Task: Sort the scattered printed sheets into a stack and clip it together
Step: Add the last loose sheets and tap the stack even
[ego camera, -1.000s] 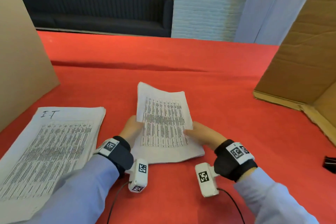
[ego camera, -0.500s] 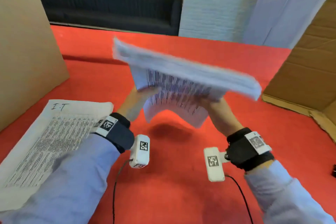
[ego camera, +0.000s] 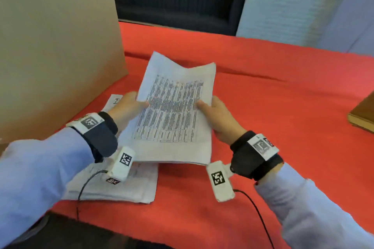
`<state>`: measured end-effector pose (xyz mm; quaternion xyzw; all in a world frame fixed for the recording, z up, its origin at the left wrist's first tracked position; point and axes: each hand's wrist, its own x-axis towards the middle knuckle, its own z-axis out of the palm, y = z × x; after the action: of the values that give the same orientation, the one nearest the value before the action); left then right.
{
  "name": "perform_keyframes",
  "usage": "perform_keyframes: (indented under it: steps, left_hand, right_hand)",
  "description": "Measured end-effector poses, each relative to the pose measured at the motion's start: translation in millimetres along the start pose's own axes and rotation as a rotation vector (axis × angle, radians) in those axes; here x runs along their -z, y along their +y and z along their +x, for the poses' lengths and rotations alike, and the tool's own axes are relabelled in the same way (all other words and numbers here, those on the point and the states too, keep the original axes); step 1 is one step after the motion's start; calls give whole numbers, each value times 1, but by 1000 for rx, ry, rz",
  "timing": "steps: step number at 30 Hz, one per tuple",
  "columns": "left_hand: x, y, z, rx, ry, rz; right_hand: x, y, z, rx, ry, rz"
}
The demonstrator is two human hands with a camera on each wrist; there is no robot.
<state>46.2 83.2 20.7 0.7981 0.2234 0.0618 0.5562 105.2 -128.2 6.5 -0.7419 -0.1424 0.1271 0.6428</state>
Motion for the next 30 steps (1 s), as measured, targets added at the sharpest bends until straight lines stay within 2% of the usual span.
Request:
perform_keyframes:
  steps: [3,7,10,12,13,16,19,22,25,27,30]
  left_hand:
    - [38,-36,-7,86,43,78]
    - [76,-77,-7,174,77,237]
    - [87,-104,-5,271,155,459]
    - [88,-114,-5,337,200,546]
    - [87,-118,-5,352,200,564]
    - [71,-113,-3,378,150,485]
    - [51,-105,2,375,103,221]
    - [33,-102,0,311,116,20]
    - [-3,-98,-3,239,113,-96]
    - [-33,-81,-10,118,123,-104]
    - [-69,-30,-25,-138,134,-180]
  right_hand:
    - [-49,10,-6,-104,-140,29]
    - [-91,25,-10,-227,-240,-38]
    - [-110,40,-8,-298,-257,-333]
    - [-111,49,-6,-320,-173,-526]
    - [-111,54,-6,-330,-131,-501]
    - [-118,61,-13,-378,-140,-152]
    - [-117,60,-12,-393,-117,33]
    - [-82,54,-14,-343,-87,116]
    - [-32,59,-25,-332,-131,44]
    - [-1,61,-33,-289,-90,22]
    - [50,43,-42,-62,70,84]
